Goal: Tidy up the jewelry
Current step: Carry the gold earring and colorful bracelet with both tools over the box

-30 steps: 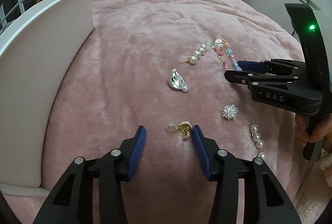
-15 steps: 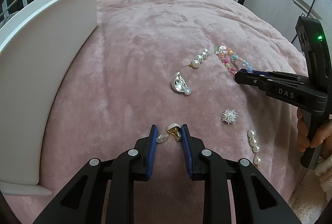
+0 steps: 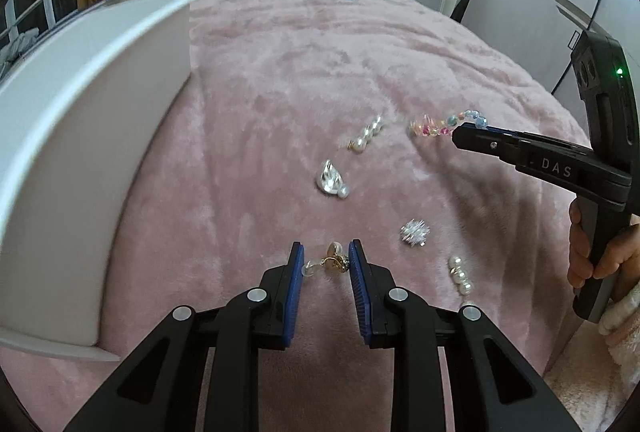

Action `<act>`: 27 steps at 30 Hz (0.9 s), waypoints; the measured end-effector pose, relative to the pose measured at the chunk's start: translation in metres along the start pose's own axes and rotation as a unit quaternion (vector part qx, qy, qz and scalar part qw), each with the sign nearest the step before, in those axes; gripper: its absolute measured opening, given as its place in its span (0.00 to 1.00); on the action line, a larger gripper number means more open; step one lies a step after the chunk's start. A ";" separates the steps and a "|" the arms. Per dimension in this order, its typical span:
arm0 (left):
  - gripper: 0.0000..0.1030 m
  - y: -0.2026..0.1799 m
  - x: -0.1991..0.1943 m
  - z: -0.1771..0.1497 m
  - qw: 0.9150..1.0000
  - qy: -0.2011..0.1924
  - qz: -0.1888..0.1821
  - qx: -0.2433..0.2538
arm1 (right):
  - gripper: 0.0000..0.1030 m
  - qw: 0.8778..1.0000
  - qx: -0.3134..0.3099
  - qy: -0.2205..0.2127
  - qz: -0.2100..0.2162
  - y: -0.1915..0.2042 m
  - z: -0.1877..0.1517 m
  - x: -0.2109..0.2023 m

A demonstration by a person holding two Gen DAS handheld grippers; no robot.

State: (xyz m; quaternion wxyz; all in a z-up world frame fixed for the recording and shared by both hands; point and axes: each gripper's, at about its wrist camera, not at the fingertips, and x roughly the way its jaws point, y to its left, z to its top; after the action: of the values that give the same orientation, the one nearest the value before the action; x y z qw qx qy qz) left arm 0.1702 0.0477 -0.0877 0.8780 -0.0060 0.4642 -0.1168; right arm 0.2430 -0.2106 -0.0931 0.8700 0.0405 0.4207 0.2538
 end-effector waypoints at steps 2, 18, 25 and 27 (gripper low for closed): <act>0.27 0.000 -0.013 0.005 1.000 -0.014 -0.001 -0.001 | 0.11 1.000 0.000 -0.014 0.006 0.003 0.005 -0.010; 0.27 0.021 -0.102 0.049 0.995 -0.098 0.003 -0.019 | 0.11 0.997 -0.043 -0.068 0.012 0.051 0.066 -0.059; 0.27 0.052 -0.134 0.060 0.991 -0.127 0.022 -0.041 | 0.11 0.992 -0.074 -0.097 0.025 0.098 0.102 -0.068; 0.27 0.063 -0.141 0.062 0.990 -0.133 0.033 -0.044 | 0.11 0.991 -0.082 -0.102 0.032 0.111 0.111 -0.067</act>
State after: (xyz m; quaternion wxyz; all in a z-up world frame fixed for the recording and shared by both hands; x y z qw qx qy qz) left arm 0.1571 0.1321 0.0552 0.9340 -0.0453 0.3482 -0.0656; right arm 0.2463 -0.1303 0.0571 0.9001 0.0084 0.3065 0.3095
